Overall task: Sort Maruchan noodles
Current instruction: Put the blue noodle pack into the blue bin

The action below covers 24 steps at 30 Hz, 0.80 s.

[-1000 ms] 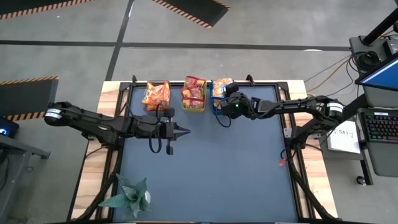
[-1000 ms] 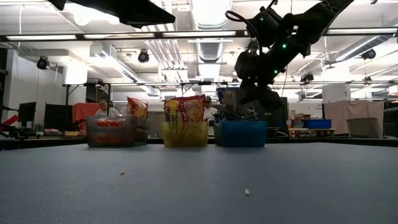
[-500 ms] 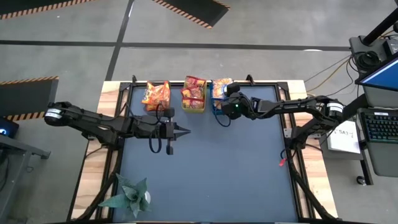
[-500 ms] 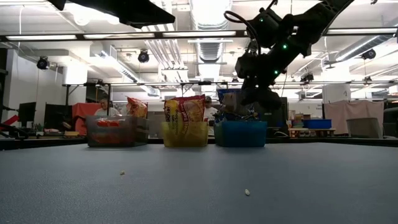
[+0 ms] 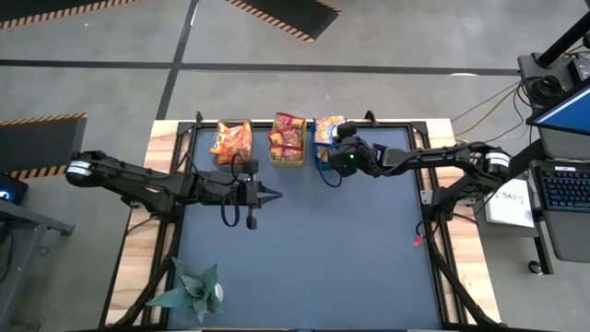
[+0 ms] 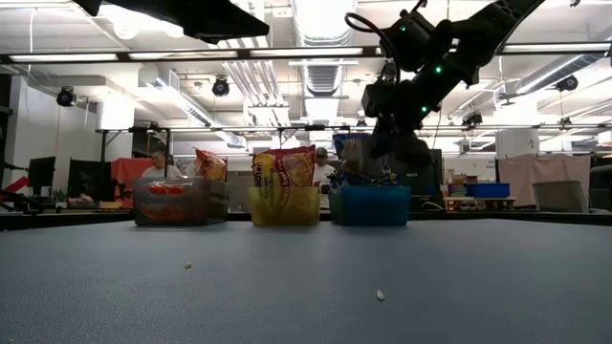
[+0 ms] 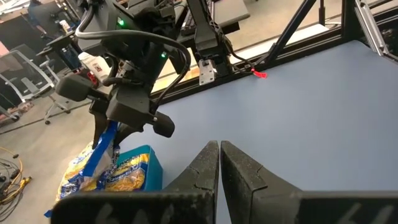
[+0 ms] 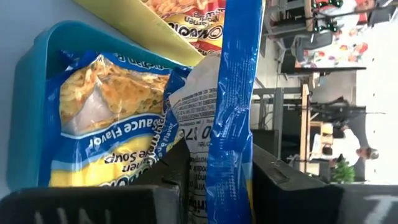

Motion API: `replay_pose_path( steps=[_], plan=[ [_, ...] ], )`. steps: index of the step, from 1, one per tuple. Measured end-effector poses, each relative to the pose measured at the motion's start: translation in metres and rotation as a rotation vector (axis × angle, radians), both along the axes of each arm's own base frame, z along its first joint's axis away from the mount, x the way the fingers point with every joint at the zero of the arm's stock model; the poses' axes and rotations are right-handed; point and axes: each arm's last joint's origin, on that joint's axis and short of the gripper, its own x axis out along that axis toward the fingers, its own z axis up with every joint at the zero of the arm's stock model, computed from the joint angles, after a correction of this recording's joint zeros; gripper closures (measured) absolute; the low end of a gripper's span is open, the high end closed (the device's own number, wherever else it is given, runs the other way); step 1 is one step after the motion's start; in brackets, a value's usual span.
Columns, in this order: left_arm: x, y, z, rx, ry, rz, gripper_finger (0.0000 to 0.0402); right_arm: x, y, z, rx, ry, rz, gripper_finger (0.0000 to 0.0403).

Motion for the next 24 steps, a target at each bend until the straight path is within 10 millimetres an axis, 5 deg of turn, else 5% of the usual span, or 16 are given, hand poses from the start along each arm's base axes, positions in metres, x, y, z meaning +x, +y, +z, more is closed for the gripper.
replay_pose_path(
  steps=[24],
  plan=[
    [0.0,0.0,0.0,-0.015,-0.001,0.004,0.0402,-0.012,0.008,0.015,0.095,-0.137,-0.109,0.0156]
  ],
)
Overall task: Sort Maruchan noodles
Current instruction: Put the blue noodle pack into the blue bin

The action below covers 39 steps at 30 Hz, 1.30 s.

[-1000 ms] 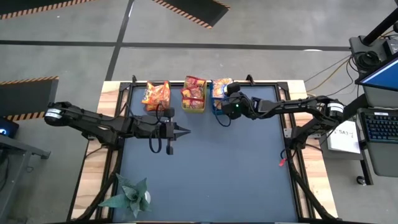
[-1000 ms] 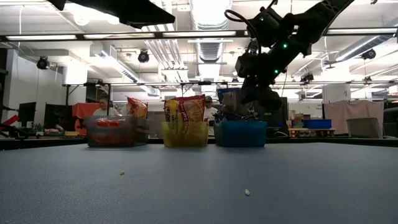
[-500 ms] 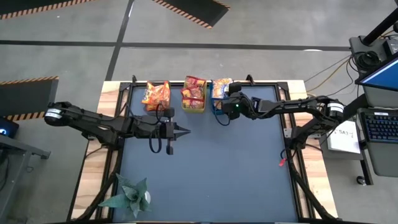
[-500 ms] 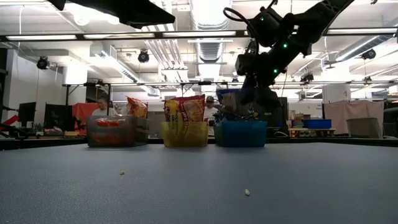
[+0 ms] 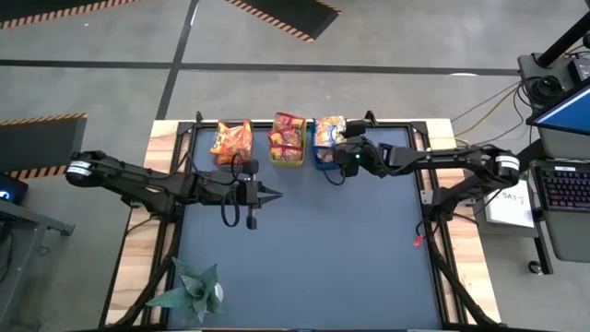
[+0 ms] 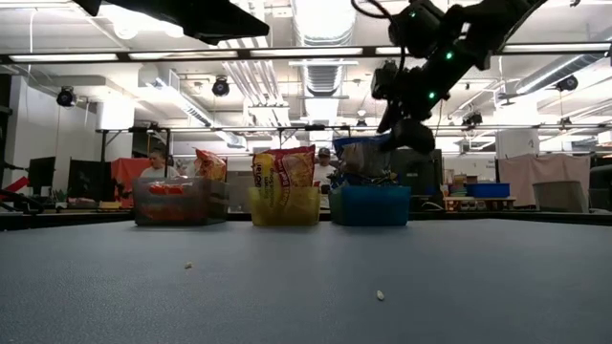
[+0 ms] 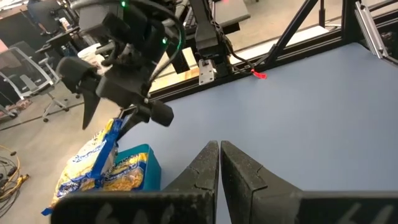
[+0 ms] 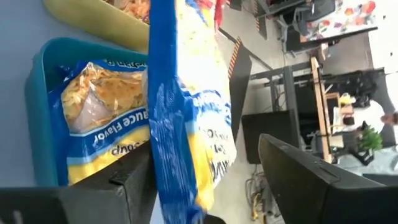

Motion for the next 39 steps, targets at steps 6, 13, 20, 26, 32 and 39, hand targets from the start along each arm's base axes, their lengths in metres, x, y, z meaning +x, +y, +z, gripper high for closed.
replay_pose_path(
  steps=[6,13,20,26,32,39],
  plan=[
    [0.0,0.0,0.0,0.0,0.0,0.0,0.0402,-0.011,0.011,0.013,0.043,-0.048,-0.015,0.0137],
    [0.0,0.0,0.0,0.0,0.0,0.0,0.0402,-0.02,0.03,0.024,0.095,-0.091,0.01,0.0138],
    [0.0,0.0,0.0,0.0,0.0,0.0,0.0402,-0.024,0.041,0.035,0.129,-0.184,0.015,0.016],
    [0.0,0.0,0.0,-0.001,0.0,0.0,0.0402,-0.02,0.043,0.032,0.345,-0.306,0.039,0.0194],
    [0.0,0.0,0.0,-0.006,-0.001,0.001,0.0402,-0.008,0.043,0.012,0.496,-0.31,0.012,0.0248],
    [0.0,0.0,0.0,-0.01,-0.002,0.002,0.0402,0.001,0.035,-0.012,0.518,-0.271,-0.088,0.0349]
  ],
)
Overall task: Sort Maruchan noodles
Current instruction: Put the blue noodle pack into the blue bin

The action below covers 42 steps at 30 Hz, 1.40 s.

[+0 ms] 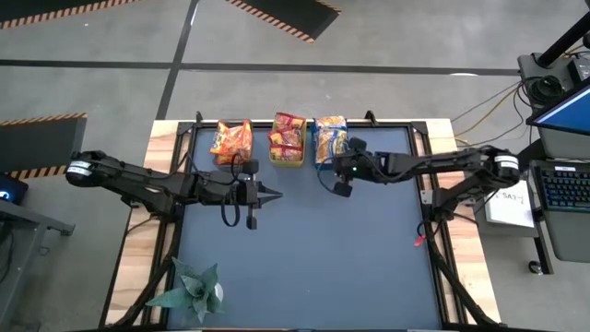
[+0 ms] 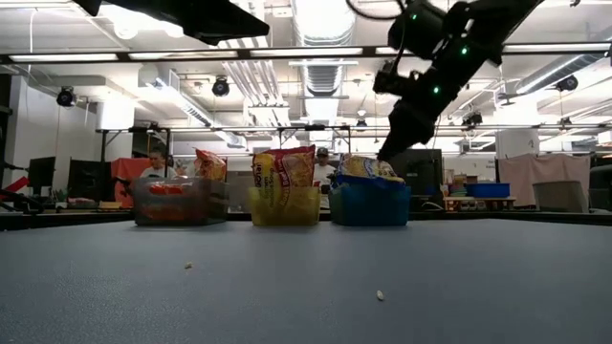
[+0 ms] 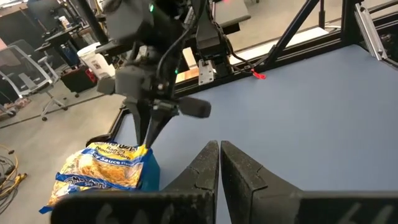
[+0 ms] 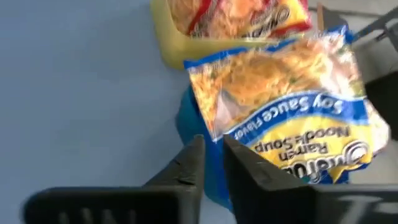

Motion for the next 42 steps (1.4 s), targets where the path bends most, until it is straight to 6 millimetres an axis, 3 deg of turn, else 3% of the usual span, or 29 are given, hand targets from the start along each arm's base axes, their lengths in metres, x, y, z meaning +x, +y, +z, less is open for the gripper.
replay_pose_path(
  steps=[4,12,19,35,42],
  plan=[
    [0.0,0.0,0.0,0.0,0.0,0.0,0.0402,0.003,-0.002,-0.01,0.009,0.045,0.016,0.0389],
    [0.0,0.0,0.0,0.0,0.0,-0.001,0.0402,0.001,0.002,-0.007,0.089,0.028,0.107,0.039],
    [0.0,0.0,0.0,0.0,0.0,-0.001,0.0402,-0.008,0.002,-0.019,0.128,0.102,0.074,0.0391],
    [0.0,0.0,0.0,-0.001,0.0,-0.001,0.0402,-0.017,-0.026,-0.021,0.052,0.112,-0.098,0.039],
    [0.0,0.0,0.0,-0.001,0.0,0.0,0.0402,-0.014,-0.021,-0.023,0.228,0.06,0.032,0.0391]
  ],
)
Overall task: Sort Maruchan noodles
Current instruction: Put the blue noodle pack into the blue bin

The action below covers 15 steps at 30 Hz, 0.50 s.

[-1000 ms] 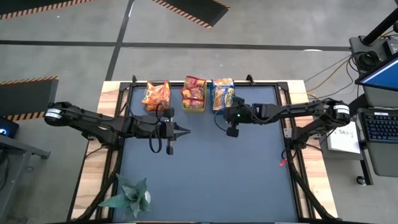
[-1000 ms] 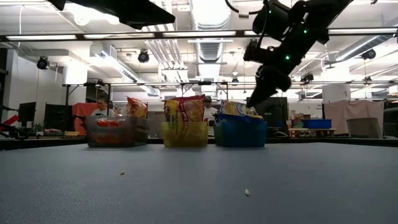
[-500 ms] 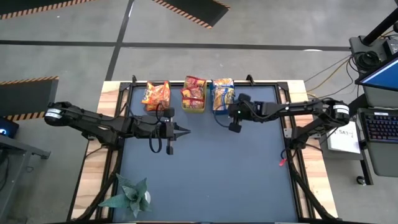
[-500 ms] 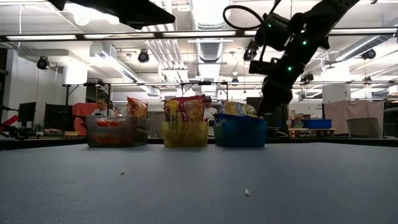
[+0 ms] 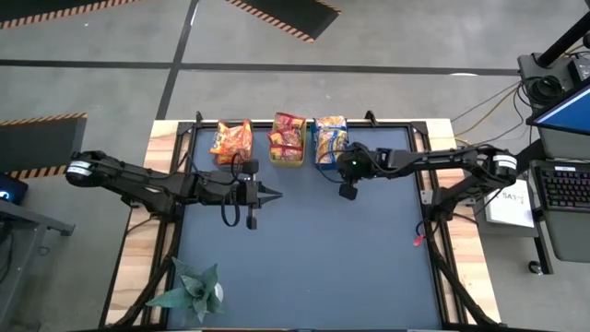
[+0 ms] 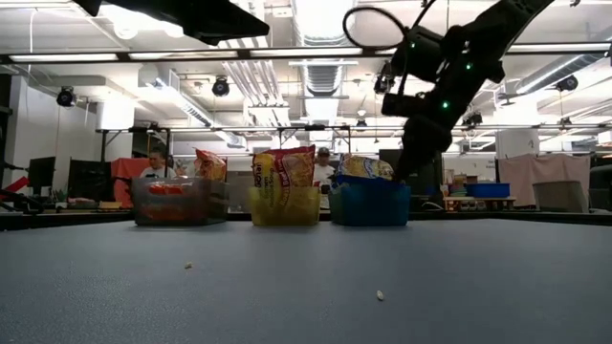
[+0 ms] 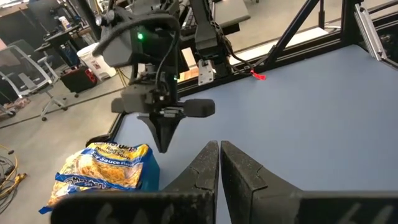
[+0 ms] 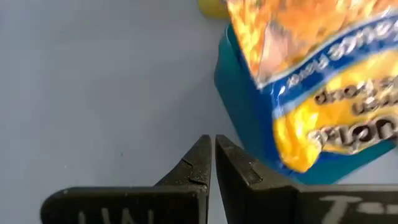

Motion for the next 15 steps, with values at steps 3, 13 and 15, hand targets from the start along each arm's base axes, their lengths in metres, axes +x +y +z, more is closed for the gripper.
replay_pose_path(
  steps=[3,13,15],
  plan=[
    [0.0,0.0,0.0,0.0,0.0,-0.001,0.0402,0.001,-0.001,-0.007,0.012,0.024,-0.015,0.039],
    [0.0,0.0,0.0,0.0,0.0,-0.001,0.0402,0.001,-0.008,-0.011,-0.171,0.095,-0.154,0.039],
    [0.0,0.0,0.0,0.0,0.0,-0.001,0.0402,0.0,-0.008,-0.008,-0.183,0.084,-0.157,0.039]
  ],
)
